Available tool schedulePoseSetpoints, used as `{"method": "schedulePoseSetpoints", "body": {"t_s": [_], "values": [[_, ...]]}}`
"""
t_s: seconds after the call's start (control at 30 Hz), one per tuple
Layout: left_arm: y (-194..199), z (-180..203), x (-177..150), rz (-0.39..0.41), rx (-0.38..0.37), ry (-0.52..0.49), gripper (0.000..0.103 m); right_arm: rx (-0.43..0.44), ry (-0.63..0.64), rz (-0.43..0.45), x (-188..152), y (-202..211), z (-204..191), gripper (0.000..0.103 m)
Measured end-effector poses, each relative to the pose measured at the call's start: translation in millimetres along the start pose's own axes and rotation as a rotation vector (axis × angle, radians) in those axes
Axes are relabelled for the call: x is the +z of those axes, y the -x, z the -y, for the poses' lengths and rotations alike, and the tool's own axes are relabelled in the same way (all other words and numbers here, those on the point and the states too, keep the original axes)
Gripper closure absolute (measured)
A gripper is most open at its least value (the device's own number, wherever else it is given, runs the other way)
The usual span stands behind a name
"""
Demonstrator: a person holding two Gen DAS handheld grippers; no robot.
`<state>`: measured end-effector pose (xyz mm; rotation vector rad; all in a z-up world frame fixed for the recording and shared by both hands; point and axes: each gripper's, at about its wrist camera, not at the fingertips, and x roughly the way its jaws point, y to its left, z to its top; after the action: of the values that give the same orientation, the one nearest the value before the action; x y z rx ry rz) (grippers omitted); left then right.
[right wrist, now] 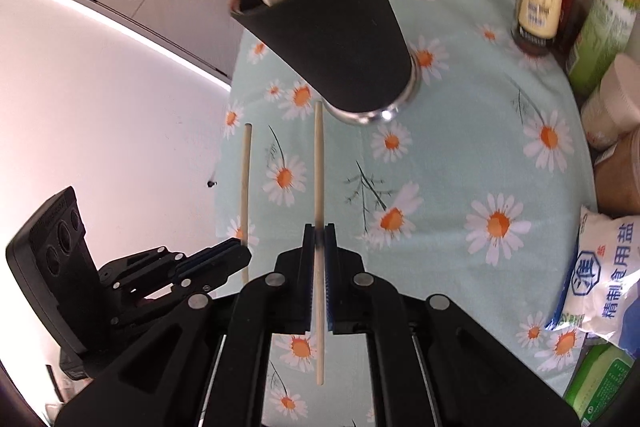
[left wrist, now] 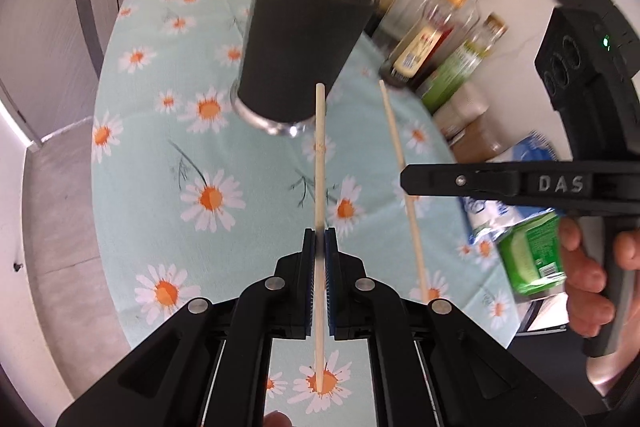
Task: Organize utensils
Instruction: 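Lift both held chopsticks and carry them over the black holder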
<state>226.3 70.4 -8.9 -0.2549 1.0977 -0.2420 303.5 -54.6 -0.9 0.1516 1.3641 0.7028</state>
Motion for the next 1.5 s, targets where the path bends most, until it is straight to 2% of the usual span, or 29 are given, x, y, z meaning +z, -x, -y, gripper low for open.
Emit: {"method": "schedulePoseSetpoints", "body": {"t_s": [0.23,0.43,0.67,0.8,0.97,1.03,1.2,1.5], "values": [[30.9,-9.9,18.3,0.130,-0.061,0.004,0.099,0.073,0.050,0.087,8.9,15.8,-24.2,0.098],[47.1,-18.5,39.5,0.238,-0.114,0.021,0.099,0.097,0.096,0.204,28.4,35.1,-39.3,0.098],[65.1,-17.8,73.4,0.390,-0.147,-0.004,0.099,0.081,0.162,0.398,53.9,65.9,-48.1,0.098],[79.0,-12.0,94.4,0.504,-0.165,-0.027,0.099,0.067,0.195,0.519,67.5,86.7,-49.2,0.098],[92.0,-4.5,114.1,0.618,-0.174,-0.051,0.099,0.065,0.187,0.646,84.6,112.1,-41.9,0.097],[93.6,-1.0,122.3,0.645,-0.175,-0.062,0.099,0.080,0.179,0.685,92.0,119.6,-37.3,0.097],[91.6,2.2,140.7,0.700,-0.146,-0.086,0.099,0.058,0.180,0.753,105.2,131.2,-32.7,0.097],[76.9,-9.5,158.6,0.770,-0.139,-0.054,0.099,0.079,0.208,0.837,122.9,127.9,-27.2,0.097]]}}
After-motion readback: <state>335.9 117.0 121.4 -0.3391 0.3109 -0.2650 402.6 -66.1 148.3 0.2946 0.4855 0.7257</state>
